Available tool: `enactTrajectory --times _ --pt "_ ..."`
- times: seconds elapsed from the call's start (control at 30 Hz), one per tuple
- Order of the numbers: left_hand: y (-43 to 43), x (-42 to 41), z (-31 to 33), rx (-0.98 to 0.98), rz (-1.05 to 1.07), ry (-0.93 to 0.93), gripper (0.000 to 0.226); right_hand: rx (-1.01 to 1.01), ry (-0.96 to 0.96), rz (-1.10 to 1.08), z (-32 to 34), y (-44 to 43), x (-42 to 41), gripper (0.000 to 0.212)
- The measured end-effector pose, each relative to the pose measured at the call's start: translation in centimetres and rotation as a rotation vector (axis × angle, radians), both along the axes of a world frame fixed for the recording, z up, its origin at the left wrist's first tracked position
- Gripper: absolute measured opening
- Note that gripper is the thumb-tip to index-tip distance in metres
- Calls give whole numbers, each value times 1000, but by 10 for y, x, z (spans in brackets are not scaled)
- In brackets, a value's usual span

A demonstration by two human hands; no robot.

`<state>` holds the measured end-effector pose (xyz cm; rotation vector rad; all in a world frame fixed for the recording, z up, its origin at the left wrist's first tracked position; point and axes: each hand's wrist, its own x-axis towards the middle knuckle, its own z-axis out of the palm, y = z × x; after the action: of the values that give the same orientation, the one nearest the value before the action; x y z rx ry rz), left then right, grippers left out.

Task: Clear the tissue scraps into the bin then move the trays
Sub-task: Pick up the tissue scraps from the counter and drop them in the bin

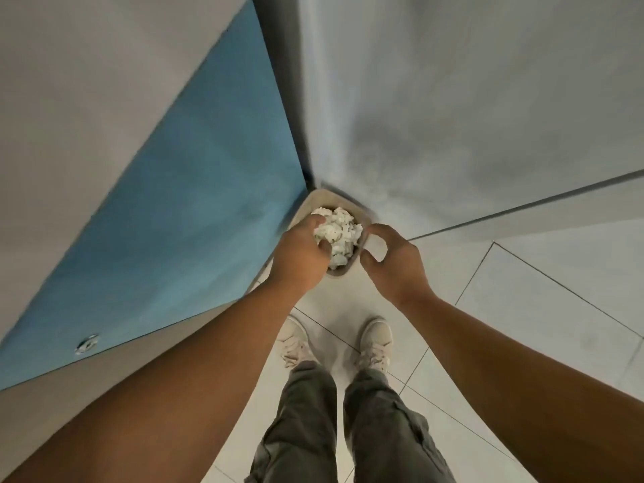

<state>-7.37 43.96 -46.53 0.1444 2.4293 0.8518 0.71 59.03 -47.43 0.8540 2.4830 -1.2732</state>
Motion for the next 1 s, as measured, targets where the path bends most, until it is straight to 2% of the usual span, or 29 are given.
enactTrajectory --times 0.13,0.3,0.5,0.73,1.0 --pt "1 13 89 24 -35 101 43 10 122 61 86 -2 -4 36" --pt "-5 27 202 69 25 274 43 -47 246 87 193 -9 -6 36" --pt "-27 39 307 144 114 454 42 -69 467 213 284 -30 -5 34" --pt "-85 39 380 127 259 619 40 -92 609 430 354 -71 -39 35" --pt "-175 -3 412 72 475 653 37 -99 688 629 396 -144 -112 33"
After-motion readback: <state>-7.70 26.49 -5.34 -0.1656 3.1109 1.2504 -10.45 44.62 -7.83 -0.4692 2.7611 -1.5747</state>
